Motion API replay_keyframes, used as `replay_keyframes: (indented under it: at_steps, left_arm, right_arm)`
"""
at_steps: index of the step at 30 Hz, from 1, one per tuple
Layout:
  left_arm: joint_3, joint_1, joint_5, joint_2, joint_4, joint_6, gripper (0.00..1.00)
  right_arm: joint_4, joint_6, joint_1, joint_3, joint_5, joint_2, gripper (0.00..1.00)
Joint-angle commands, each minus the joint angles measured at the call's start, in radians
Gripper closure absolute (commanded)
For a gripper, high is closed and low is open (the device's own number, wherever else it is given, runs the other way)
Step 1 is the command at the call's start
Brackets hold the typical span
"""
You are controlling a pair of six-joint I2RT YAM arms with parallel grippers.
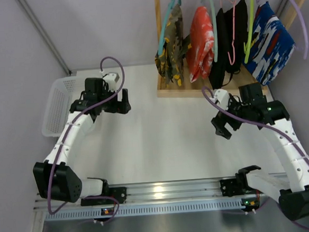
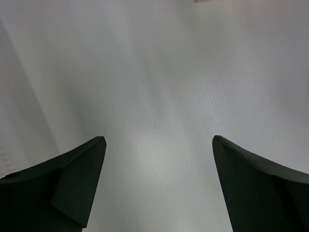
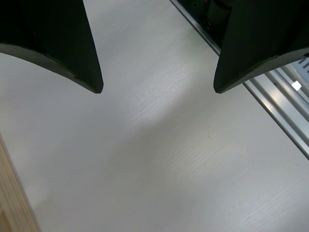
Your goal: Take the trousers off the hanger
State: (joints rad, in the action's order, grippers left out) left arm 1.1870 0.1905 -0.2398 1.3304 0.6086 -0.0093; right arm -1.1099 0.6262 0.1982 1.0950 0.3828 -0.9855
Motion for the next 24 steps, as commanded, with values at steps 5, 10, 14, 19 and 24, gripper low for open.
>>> replay_keyframes:
  at_steps: [5, 10, 14, 19, 24]
  left_arm:
    - [0.131, -0.028, -0.03, -0.079, -0.021, -0.053, 0.02]
    - [0.393, -0.028, -0.067, 0.002, -0.021, -0.199, 0.06]
    - [0.606, -0.02, -0.182, 0.11, -0.061, -0.3, 0.13]
    - [0.81, 0.035, -0.243, 0.239, -0.167, -0.415, 0.11]
    - [0.907, 0.098, -0.335, 0.342, -0.332, -0.549, 0.11]
  right_arm:
    - [0.005, -0.034, 0.15, 0.257, 0.074, -0.123, 0.01]
    - [0.015, -0.077, 0.193, 0.379, 0.117, -0.197, 0.01]
    - [0.074, -0.158, 0.195, 0.457, 0.137, -0.197, 0.01]
    - [0.117, -0.224, 0.193, 0.471, 0.107, -0.154, 0.01]
    - [0.117, -0.238, 0.162, 0.462, 0.093, -0.133, 0.01]
